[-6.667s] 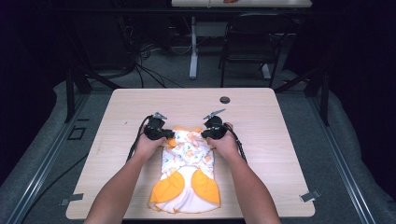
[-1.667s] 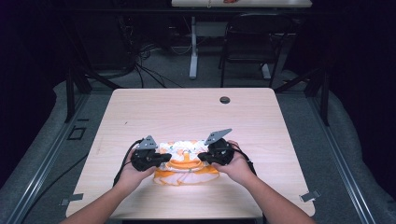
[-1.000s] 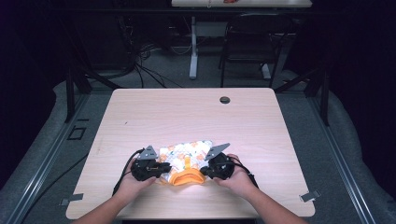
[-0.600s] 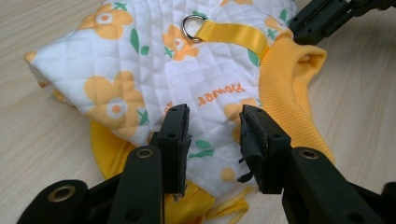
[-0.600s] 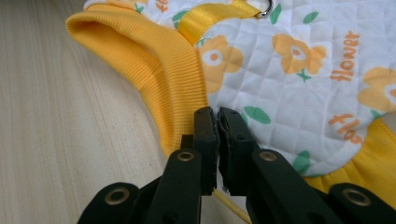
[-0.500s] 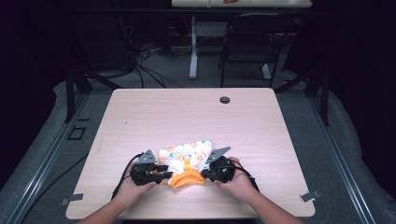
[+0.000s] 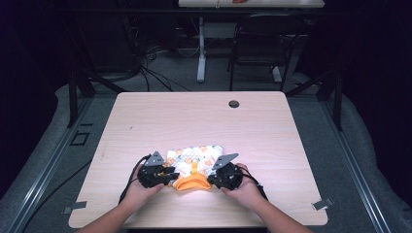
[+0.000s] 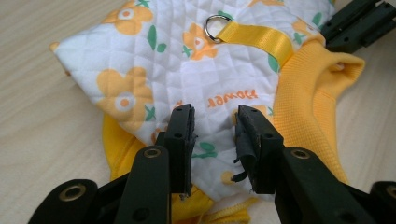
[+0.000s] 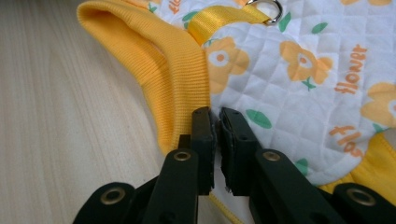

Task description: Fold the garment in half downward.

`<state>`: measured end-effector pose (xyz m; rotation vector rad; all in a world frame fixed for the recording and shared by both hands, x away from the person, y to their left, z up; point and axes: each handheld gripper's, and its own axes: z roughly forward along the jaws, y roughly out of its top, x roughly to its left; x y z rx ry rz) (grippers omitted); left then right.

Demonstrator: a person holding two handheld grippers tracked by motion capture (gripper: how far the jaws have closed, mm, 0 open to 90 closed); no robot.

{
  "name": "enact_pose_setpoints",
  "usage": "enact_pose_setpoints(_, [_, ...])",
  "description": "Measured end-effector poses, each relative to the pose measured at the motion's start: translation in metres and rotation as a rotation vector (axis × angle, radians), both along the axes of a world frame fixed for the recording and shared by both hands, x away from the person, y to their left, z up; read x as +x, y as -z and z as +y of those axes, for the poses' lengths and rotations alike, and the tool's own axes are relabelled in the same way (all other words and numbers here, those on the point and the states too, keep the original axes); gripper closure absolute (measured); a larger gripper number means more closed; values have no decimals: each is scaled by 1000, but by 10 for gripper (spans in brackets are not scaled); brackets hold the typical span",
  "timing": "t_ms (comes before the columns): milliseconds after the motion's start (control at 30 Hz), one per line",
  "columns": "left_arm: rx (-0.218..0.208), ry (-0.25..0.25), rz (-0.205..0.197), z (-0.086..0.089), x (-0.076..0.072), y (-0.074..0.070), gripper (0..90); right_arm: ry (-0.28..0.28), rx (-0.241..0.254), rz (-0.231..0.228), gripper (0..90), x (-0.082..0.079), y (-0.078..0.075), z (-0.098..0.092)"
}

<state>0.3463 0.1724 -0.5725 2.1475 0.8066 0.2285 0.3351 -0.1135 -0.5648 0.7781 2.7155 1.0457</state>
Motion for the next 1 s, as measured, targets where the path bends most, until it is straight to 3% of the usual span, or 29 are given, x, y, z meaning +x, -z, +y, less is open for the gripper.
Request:
enact_pose_setpoints(133, [-25, -25, -2, 2, 1, -7, 710, 15, 0, -6, 833, 1, 0, 2])
enact_pose_setpoints(233, [-33, 5, -11, 3, -4, -15, 820, 18, 7, -9, 828, 0, 0, 3])
enact_pose_setpoints(333, [-22, 36, 5, 2, -10, -15, 894, 13, 8, -6, 827, 0, -1, 2])
enact_pose_setpoints(467, [26, 39, 23, -1, -10, -5, 899, 19, 15, -5, 835, -1, 1, 1])
enact_pose_setpoints(633, [31, 22, 18, -3, -2, 0, 899, 34, 30, -4, 842, 3, 3, 2])
enact_pose_setpoints(900, [21, -23, 8, -5, 20, 2, 900, 61, 28, -4, 846, 18, 2, 2])
enact_pose_setpoints(1000, [-4, -39, 13, -5, 24, 4, 900, 76, 34, -5, 848, 22, 3, 1])
